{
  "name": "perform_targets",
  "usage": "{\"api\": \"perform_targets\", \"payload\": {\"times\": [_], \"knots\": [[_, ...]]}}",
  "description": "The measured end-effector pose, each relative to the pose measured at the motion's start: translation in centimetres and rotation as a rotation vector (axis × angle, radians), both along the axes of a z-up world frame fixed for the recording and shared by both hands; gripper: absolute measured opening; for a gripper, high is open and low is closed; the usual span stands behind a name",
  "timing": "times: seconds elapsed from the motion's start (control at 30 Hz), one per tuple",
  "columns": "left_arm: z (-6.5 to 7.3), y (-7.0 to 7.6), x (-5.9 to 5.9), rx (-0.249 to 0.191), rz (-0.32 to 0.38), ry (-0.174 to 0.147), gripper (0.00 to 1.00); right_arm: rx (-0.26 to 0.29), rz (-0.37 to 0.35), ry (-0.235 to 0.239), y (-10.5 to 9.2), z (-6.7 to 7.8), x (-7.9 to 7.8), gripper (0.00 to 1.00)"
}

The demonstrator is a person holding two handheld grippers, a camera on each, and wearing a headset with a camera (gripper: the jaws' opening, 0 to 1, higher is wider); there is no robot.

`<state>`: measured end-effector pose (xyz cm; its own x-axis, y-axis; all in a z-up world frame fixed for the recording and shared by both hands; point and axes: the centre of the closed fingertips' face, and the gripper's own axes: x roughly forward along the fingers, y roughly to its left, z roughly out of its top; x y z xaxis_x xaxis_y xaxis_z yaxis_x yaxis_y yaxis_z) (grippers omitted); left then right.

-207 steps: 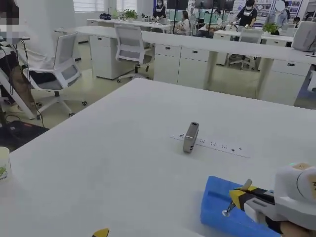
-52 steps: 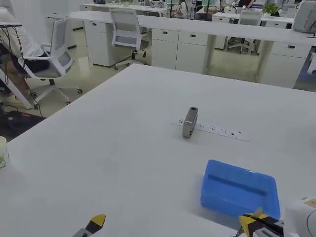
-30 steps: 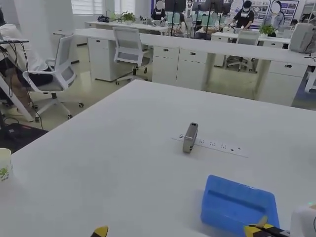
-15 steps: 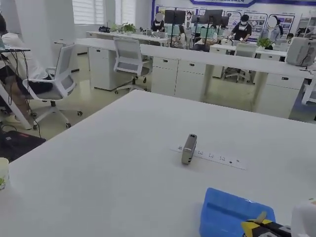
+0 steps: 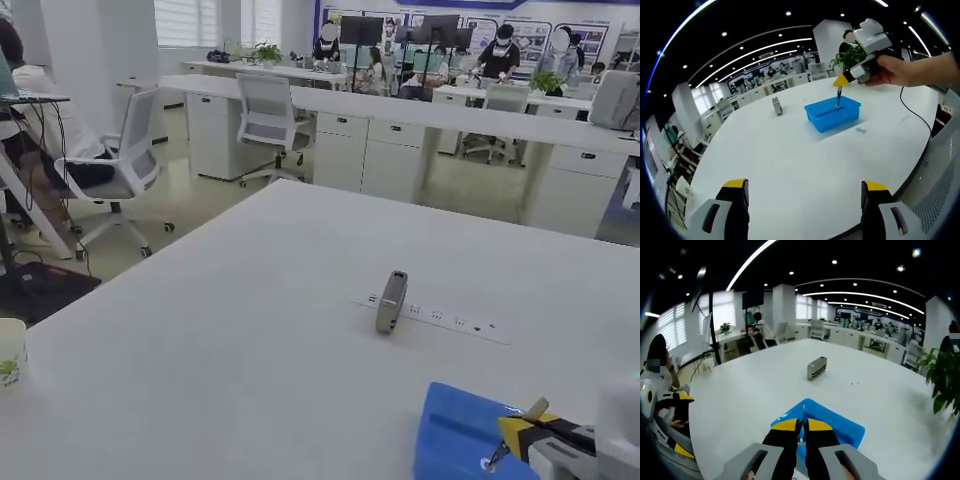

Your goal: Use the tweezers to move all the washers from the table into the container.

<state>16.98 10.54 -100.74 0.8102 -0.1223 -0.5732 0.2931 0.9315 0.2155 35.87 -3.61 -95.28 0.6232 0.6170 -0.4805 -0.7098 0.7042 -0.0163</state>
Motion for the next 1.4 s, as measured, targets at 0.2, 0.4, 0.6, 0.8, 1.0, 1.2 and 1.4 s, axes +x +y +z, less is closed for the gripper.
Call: {"api": "perform_targets", "payload": {"times": [0.2,0.4,0.6,0.8,1.0,1.2,1.4], "knots": [[-0.1,0.0,0.0,0.002,-0.001,0.008,0.96,-0.007,-0.010,0.001,0.2,-0.9,1.0,0.00],[-0.2,0.1,0.0,0.005,0.007,0.015,0.96,-0.053,0.000,0.001,0.1,-2.8,1.2,0.00],[-0.4,0.0,-0.1,0.010,0.001,0.025,0.96,-0.106,0.019,-0.008,0.2,-4.2,1.1,0.01],[-0.6,0.1,-0.1,0.015,0.001,0.033,0.96,-0.123,0.028,0.002,0.2,-5.2,1.1,0.01],[-0.7,0.1,-0.2,0.021,0.003,0.041,0.95,-0.109,0.024,0.010,0.3,-5.6,1.3,0.01],[-0.8,0.2,-0.2,0.022,0.004,0.044,0.95,-0.098,0.010,0.021,0.4,-6.0,2.0,0.01],[-1.0,0.1,-0.2,0.025,0.003,0.050,0.95,-0.096,0.014,0.026,0.4,-6.2,2.1,0.01]]}}
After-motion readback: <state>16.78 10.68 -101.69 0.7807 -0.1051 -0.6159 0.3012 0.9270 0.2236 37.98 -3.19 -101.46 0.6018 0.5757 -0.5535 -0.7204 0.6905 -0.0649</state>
